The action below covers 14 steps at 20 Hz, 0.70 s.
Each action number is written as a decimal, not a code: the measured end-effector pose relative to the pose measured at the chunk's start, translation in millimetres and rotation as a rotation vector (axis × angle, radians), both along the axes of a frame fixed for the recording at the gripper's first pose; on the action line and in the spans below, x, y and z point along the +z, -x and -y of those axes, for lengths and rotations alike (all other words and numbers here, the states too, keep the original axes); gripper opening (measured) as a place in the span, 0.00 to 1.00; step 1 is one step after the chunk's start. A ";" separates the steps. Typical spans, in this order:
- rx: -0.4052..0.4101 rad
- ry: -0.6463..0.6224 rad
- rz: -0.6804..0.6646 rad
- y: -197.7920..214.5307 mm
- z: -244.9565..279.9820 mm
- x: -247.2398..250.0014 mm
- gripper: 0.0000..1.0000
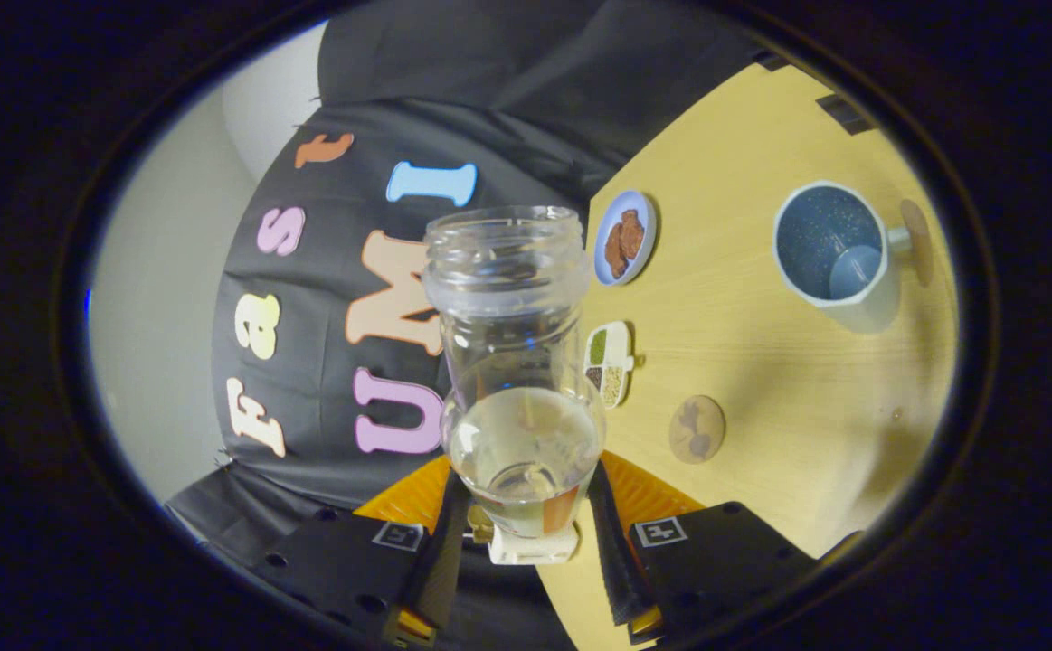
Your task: Take the bottle from table, then pour the juice into the cup, finally place the bottle on the coaster
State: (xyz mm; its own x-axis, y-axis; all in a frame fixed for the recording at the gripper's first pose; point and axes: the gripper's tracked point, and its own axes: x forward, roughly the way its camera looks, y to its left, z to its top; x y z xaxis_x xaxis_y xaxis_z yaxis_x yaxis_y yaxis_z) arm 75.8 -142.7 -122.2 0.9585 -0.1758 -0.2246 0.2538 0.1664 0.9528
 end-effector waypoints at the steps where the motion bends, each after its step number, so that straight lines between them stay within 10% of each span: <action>1: -0.009 -0.014 0.005 0.3 3.1 0.2 0.69; 14: -0.120 -0.206 0.086 -1.7 32.1 10.5 0.69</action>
State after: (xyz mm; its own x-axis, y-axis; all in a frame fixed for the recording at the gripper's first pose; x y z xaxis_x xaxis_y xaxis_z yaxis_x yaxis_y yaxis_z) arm 77.5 -174.8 -111.7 0.9505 -0.2487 -0.1863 0.1768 -0.0602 0.9824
